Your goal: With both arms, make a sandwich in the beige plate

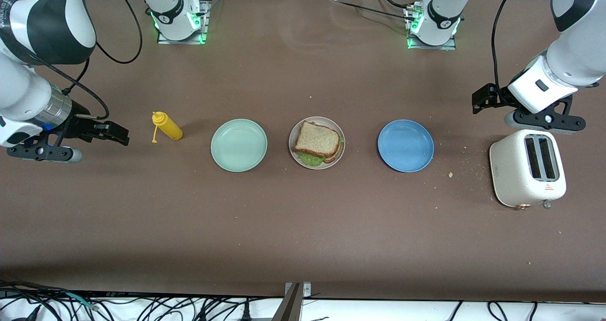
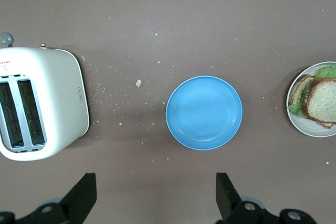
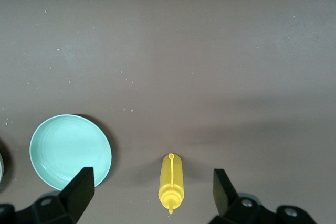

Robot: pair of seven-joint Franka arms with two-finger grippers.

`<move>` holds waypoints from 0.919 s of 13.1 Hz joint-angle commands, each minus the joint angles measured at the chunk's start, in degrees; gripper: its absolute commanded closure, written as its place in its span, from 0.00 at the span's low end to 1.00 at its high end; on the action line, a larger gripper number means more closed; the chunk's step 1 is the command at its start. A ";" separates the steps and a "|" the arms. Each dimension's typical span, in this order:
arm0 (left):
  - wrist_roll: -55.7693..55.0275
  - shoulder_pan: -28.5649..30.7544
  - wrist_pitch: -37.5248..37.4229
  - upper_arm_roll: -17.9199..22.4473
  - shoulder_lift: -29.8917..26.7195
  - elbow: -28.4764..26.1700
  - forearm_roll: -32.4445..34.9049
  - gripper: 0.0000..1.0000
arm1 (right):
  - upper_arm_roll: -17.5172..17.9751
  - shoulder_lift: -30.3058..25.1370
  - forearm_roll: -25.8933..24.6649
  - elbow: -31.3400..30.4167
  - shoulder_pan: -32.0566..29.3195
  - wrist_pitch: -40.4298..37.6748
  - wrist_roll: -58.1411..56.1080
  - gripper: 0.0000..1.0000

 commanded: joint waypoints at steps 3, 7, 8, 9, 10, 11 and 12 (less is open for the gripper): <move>-0.13 -0.01 0.09 0.35 -0.66 -0.54 -1.60 0.00 | -0.30 -0.82 -0.24 -0.28 0.36 -0.21 -0.25 0.00; -0.04 -0.18 0.00 0.35 -0.66 -0.54 -1.60 0.00 | -0.30 -1.26 -0.68 -0.28 0.45 -0.38 -0.07 0.00; -0.04 -0.18 0.09 0.35 -0.66 -0.54 -1.60 0.00 | -0.13 -1.35 -0.59 -0.36 0.45 -0.73 1.84 0.00; -0.04 -0.18 0.09 0.35 -0.66 -0.54 -1.60 0.00 | -0.04 -1.35 0.02 -0.28 0.45 -2.82 4.39 0.00; -0.04 -0.18 0.09 0.35 -0.57 -0.54 -1.60 0.00 | -0.04 -1.43 0.03 -0.28 0.45 -3.10 4.59 0.00; -0.04 -0.18 0.09 0.35 -0.57 -0.54 -1.60 0.00 | -0.30 -1.44 -0.06 -0.19 0.37 -3.19 3.37 0.00; -0.04 -0.18 0.09 0.35 -0.57 -0.54 -1.60 0.00 | -0.48 -1.44 -0.06 -0.19 0.28 -3.19 1.62 0.00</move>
